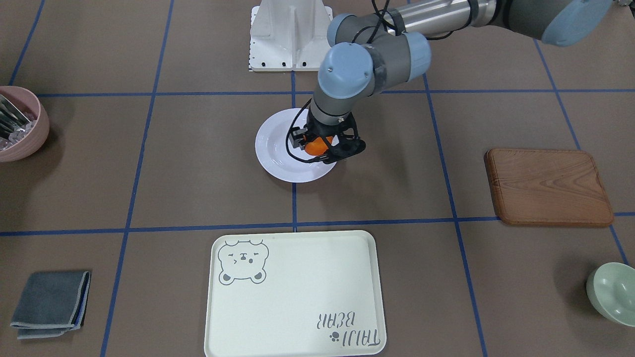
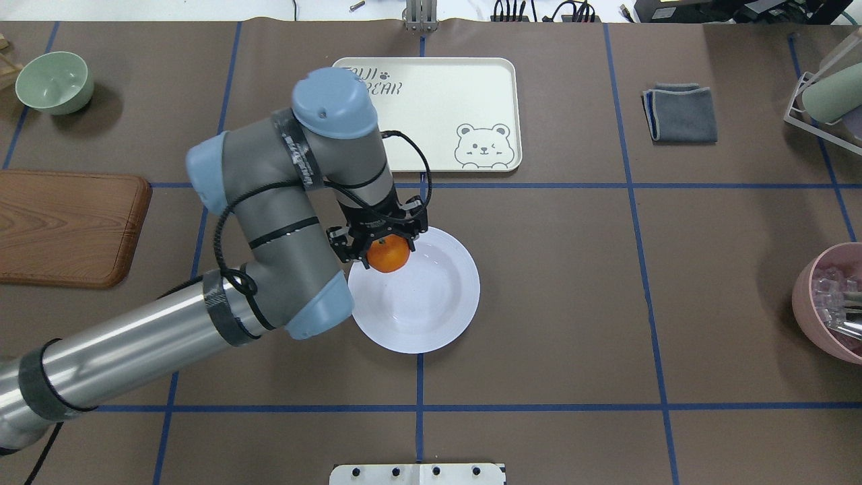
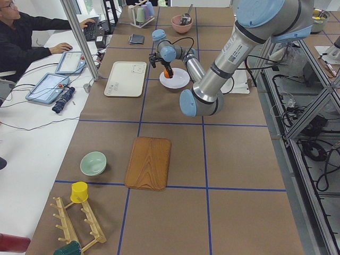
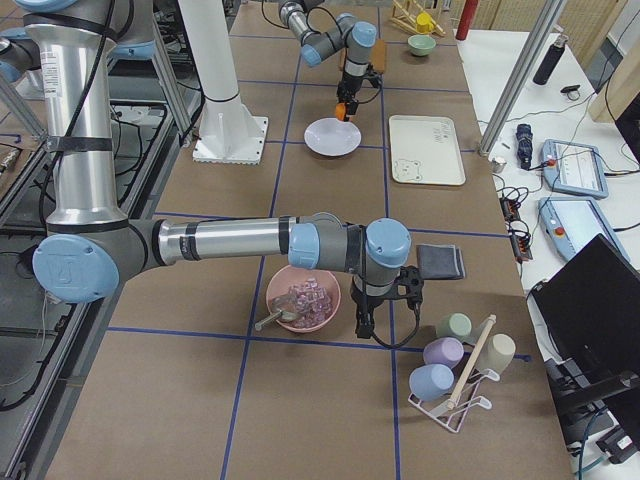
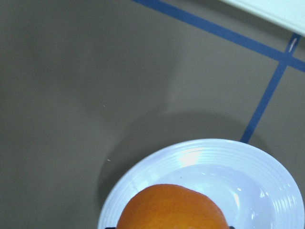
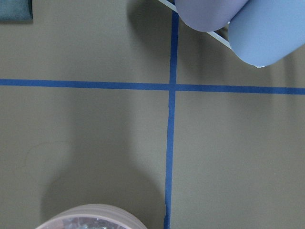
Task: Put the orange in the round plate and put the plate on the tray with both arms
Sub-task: 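Carry the orange with the left gripper and release it onto the white plate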
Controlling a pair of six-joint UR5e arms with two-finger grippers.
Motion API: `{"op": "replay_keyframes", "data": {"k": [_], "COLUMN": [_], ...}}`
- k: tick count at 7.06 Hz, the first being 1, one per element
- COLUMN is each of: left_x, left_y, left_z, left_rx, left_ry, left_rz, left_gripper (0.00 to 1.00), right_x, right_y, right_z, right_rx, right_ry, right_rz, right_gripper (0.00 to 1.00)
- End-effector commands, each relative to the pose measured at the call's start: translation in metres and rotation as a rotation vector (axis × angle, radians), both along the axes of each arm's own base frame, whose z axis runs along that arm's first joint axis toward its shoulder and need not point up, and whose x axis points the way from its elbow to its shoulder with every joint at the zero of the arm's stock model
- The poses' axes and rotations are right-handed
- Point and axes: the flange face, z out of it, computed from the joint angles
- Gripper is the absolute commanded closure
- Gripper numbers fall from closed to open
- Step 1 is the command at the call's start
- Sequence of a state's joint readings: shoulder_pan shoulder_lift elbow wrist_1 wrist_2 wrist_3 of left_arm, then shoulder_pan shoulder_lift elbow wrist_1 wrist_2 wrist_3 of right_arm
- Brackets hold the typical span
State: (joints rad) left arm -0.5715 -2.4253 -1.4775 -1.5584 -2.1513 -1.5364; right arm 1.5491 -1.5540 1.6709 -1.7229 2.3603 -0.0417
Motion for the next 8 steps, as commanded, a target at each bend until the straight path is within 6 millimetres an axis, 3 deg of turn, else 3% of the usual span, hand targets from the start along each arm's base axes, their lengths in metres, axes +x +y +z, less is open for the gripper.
{"op": "replay_keyframes", "data": {"k": [1, 2, 3, 5, 6, 7, 8], "left_x": [0.059, 0.066, 0.066, 0.065, 0.064, 0.062, 0.048], "left_y": [0.018, 0.025, 0.026, 0.027, 0.027, 0.027, 0.029], "left_z": [0.013, 0.015, 0.013, 0.016, 0.02, 0.019, 0.01], "left_rx": [0.016, 0.014, 0.015, 0.014, 0.036, 0.046, 0.063], "left_ry": [-0.009, -0.011, -0.009, -0.011, -0.012, -0.011, 0.015], "left_rz": [-0.027, -0.016, -0.014, -0.012, 0.0, -0.007, -0.011], "left_gripper": [1.0, 1.0, 1.0, 1.0, 0.03, 0.02, 0.02], "right_x": [-0.014, -0.036, -0.042, -0.051, -0.058, -0.072, -0.086], "right_y": [-0.006, -0.007, -0.012, -0.016, -0.025, -0.025, -0.024], "right_z": [-0.056, -0.086, -0.107, -0.127, -0.146, -0.159, -0.172], "right_rx": [0.025, 0.009, 0.014, -0.013, -0.024, -0.03, -0.019], "right_ry": [-0.012, -0.026, -0.096, -0.164, -0.188, -0.204, -0.226], "right_rz": [0.06, 0.091, 0.093, 0.112, 0.128, 0.119, 0.122], "right_gripper": [0.0, 0.0, 0.0, 0.0, 0.0, 0.0, 0.0]}}
